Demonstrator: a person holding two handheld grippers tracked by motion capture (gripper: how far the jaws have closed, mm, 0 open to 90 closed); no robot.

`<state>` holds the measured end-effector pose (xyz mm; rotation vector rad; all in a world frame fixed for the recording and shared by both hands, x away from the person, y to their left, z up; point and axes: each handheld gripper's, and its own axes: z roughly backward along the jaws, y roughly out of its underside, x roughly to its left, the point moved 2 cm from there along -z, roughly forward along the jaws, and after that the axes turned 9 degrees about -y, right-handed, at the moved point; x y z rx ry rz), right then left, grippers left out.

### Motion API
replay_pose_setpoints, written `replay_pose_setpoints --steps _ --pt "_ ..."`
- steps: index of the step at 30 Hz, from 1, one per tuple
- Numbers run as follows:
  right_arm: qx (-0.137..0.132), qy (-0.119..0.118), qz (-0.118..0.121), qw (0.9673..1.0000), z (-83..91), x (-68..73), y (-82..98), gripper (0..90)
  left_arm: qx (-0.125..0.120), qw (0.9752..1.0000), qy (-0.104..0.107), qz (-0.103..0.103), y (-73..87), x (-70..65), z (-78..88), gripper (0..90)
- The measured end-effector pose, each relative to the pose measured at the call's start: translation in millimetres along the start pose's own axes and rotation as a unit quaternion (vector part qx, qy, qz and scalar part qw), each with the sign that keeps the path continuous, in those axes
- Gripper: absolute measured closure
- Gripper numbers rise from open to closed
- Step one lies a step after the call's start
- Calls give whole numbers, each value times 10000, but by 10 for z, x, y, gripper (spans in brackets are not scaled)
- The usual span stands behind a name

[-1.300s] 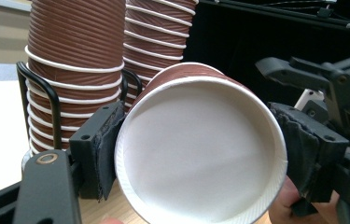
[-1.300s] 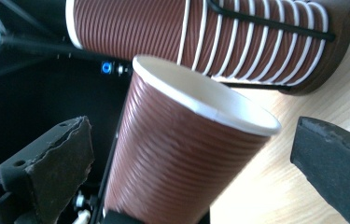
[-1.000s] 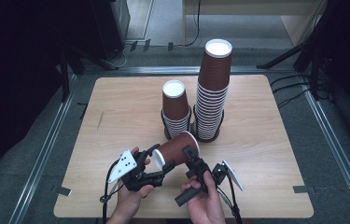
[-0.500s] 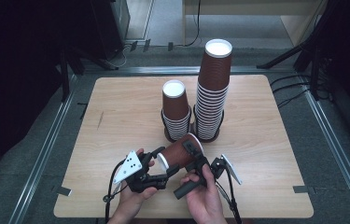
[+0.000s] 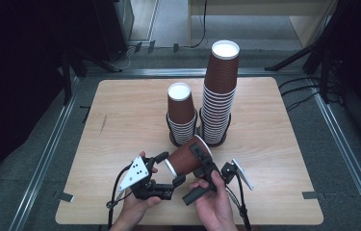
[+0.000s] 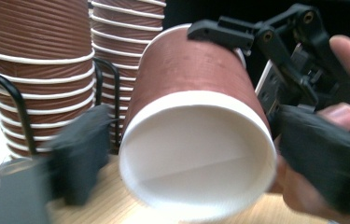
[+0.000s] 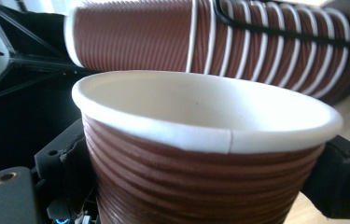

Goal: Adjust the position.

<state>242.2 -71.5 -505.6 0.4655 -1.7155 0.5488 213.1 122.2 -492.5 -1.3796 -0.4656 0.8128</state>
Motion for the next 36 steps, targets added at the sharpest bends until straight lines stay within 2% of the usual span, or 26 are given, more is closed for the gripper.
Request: replay_pose_setpoints --steps 5,10,13,15,18,21,22,24,26,27,31,32,34,36 --pt "-71 36 372 9993 31 22 -102 112 108 9999 -34 79 3 20 2 75" --pt "-137 194 871 9959 90 4 -248 112 101 9999 -62 124 1 59 23 75" --pt "-230 274 1055 9938 106 6 -345 112 114 9998 -79 147 5 93 35 75" --pt "-236 293 1252 9914 117 21 -396 112 135 9997 -113 149 12 117 44 75" --pt "-252 310 1621 9860 165 33 -480 111 152 9996 -176 184 24 159 68 75" --pt "-307 289 2005 9788 235 39 -566 111 189 9993 -255 205 46 212 98 75" --pt "-316 294 2055 9777 245 43 -582 111 194 9991 -289 223 52 231 105 74" --pt "-329 398 2254 9729 269 34 -629 111 221 9988 -339 258 60 275 118 74" --pt "-366 533 2486 9664 297 17 -670 110 231 9985 -415 290 68 325 138 74" --pt "-372 573 2515 9654 307 12 -687 111 252 9983 -449 283 74 345 149 74" --pt "-430 695 2838 9554 346 12 -765 111 327 9969 -611 367 127 456 215 75" --pt "-452 721 2959 9514 354 15 -791 111 356 9966 -645 370 146 487 238 75" --pt "-487 798 3282 9400 368 21 -848 112 407 9957 -722 408 181 542 286 75" --pt "-520 840 3477 9324 386 32 -898 112 432 9947 -830 429 205 593 338 75"
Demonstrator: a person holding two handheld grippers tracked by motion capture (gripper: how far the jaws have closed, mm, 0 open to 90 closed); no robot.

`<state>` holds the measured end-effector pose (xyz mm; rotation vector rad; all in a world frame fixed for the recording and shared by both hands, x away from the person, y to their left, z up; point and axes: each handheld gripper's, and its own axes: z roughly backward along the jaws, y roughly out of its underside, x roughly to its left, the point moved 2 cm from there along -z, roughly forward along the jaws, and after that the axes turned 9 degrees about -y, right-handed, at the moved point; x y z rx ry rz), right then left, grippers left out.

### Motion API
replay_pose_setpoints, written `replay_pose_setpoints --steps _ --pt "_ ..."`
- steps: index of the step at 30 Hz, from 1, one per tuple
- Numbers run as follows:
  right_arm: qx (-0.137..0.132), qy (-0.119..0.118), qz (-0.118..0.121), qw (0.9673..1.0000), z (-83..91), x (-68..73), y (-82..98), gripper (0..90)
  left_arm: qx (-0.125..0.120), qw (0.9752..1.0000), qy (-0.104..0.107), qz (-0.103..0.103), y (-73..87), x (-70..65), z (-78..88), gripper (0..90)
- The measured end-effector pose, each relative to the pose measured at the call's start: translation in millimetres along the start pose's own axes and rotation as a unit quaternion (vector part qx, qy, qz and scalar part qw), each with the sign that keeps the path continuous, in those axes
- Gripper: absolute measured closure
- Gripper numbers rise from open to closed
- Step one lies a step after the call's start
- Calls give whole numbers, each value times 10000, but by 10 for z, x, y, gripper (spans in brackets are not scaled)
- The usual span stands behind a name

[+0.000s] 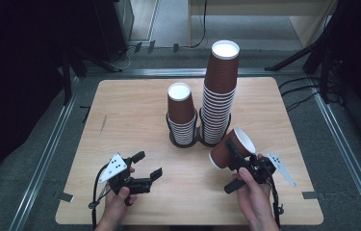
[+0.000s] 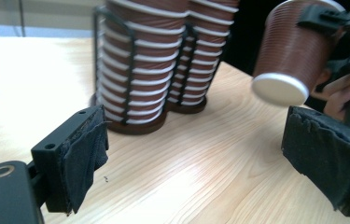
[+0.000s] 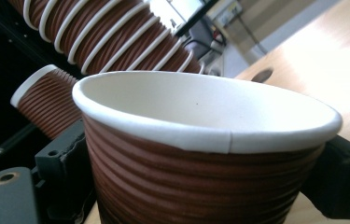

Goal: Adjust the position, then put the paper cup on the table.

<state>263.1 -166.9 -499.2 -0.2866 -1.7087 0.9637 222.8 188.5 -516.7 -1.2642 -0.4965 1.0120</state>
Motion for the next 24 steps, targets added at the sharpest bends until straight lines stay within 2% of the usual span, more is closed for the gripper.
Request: replay_pose_setpoints --steps 5,8,12,14,16,21,24 --pt "-122 134 482 9987 38 -74 -113 111 12 9996 -279 6 14 132 73 75" --pt "-163 250 856 9959 57 -115 -176 110 35 9993 -374 -6 23 196 101 75" --pt "-212 402 1154 9923 74 -172 -255 110 77 9987 -512 0 48 284 134 75" --pt "-249 488 1351 9893 86 -205 -286 110 78 9983 -567 49 52 335 152 75" --pt "-358 549 1601 9849 101 -240 -318 111 80 9980 -616 107 54 391 170 75" --pt "-445 671 1940 9777 126 -313 -375 116 109 9969 -749 218 72 498 195 75" --pt "-412 773 2290 9695 128 -367 -400 118 154 9960 -827 286 96 561 206 75"
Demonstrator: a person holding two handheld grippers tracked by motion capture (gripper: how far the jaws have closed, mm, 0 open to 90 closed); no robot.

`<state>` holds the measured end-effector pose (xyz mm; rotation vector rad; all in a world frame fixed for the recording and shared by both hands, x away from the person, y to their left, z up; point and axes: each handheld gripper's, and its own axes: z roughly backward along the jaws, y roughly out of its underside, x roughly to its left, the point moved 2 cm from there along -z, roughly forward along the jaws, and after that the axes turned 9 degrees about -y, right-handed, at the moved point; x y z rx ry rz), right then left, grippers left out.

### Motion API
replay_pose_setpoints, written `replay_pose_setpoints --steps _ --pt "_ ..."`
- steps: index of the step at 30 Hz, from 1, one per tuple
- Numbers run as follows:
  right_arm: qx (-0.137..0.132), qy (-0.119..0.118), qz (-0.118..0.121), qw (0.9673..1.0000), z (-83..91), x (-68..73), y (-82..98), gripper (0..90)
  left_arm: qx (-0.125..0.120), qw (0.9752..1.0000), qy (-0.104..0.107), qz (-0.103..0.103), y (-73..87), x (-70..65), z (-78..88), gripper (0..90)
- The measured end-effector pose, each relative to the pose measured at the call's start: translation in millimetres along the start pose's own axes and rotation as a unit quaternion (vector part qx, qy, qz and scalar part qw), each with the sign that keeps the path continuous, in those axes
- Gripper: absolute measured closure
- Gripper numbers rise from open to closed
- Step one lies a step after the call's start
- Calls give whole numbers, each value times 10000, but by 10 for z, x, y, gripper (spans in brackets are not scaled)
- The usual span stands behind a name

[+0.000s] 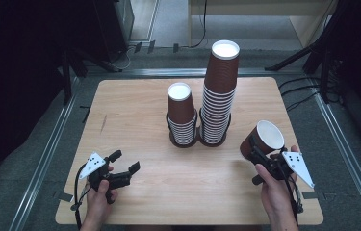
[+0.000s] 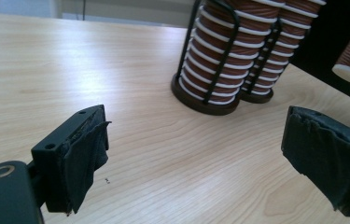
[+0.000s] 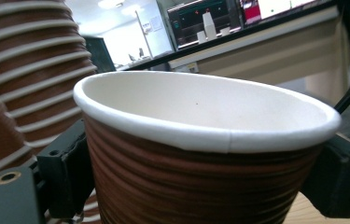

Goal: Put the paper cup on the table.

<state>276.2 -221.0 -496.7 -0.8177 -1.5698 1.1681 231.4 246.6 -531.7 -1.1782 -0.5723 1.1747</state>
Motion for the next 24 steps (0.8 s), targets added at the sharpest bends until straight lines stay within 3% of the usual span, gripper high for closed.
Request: replay_pose_setpoints --steps 2,4,6,18,24 --pt "36 41 245 9997 -7 -36 7 121 14 10000 -56 44 9 36 1 75" --pt "154 39 723 9973 -16 -71 17 123 26 9999 -98 67 13 66 7 75" --pt "201 9 891 9958 -24 -97 25 124 53 9999 -135 92 16 99 20 75" --pt "330 253 913 9950 -83 -376 145 123 76 9988 -400 261 36 289 92 75" --pt "489 451 1220 9903 -118 -460 195 122 99 9983 -479 330 38 326 108 75"
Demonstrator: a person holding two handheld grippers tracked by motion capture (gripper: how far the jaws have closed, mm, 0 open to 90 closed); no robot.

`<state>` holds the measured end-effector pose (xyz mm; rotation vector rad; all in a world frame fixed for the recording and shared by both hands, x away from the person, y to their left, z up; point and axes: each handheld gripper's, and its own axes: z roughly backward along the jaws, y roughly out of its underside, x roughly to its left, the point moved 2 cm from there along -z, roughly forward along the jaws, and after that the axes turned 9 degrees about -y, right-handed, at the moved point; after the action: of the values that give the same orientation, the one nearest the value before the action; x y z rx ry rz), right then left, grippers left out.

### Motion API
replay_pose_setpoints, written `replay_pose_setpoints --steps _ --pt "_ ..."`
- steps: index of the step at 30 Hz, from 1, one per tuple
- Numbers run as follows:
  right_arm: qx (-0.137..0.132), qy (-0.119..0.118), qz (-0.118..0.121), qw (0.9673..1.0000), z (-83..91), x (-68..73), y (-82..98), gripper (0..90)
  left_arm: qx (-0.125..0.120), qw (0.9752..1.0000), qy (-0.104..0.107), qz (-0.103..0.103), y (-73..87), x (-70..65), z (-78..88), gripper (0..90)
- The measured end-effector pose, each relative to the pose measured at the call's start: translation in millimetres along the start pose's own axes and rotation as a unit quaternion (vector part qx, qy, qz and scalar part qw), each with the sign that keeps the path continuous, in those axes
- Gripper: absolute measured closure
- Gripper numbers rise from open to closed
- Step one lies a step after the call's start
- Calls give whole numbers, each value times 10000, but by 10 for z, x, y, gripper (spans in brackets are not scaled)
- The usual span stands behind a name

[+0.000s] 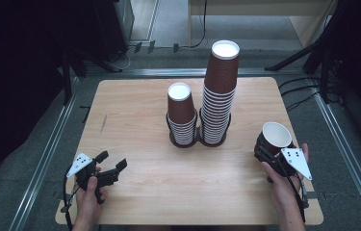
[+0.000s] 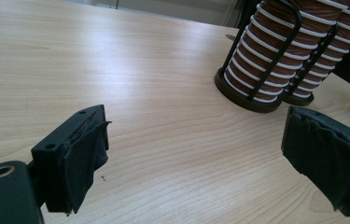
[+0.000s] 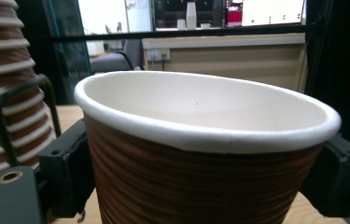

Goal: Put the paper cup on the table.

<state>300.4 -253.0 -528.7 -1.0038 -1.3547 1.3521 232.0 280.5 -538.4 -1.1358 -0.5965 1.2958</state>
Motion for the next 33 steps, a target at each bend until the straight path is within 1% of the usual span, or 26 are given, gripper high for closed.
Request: replay_pose_setpoints --steps 3,5,8,10,15,17,19,21,22,23,24,27,28,30,33 --pt "88 26 85 9999 -26 -27 28 122 44 10000 -12 -5 11 11 -6 75" --pt "189 102 168 9996 -47 -51 57 121 71 10000 -20 12 18 15 -9 75" --pt "259 168 268 9992 -73 -74 84 120 89 9999 -49 16 23 35 0 75" --pt "285 188 285 9990 -89 -78 93 119 82 9999 -71 65 23 48 6 75" --pt "350 259 365 9984 -124 -90 130 117 94 9999 -95 73 24 74 13 75" --pt "369 281 367 9983 -135 -100 141 117 102 9999 -109 79 30 82 9 75" --pt "394 302 303 9983 -140 -109 148 117 92 9999 -123 79 39 87 5 75" --pt "405 310 318 9982 -141 -116 153 116 40 9998 -180 27 48 91 9 75" --pt "419 302 311 9982 -141 -116 157 116 1 9997 -234 -40 53 92 14 75" --pt "427 296 310 9982 -141 -117 160 116 -88 9995 -268 -137 64 84 21 75" --pt "428 289 305 9982 -140 -116 161 115 -122 9991 -322 -258 76 82 24 75" --pt "435 262 288 9983 -138 -109 163 114 -130 9973 -536 -494 116 73 11 75" --pt "440 258 280 9983 -136 -105 164 114 -120 9967 -594 -536 125 74 3 75" --pt "449 246 269 9983 -134 -101 165 113 -110 9961 -676 -553 139 77 -7 75" --pt "470 234 244 9983 -125 -96 166 111 -121 9961 -707 -513 144 88 -5 74"
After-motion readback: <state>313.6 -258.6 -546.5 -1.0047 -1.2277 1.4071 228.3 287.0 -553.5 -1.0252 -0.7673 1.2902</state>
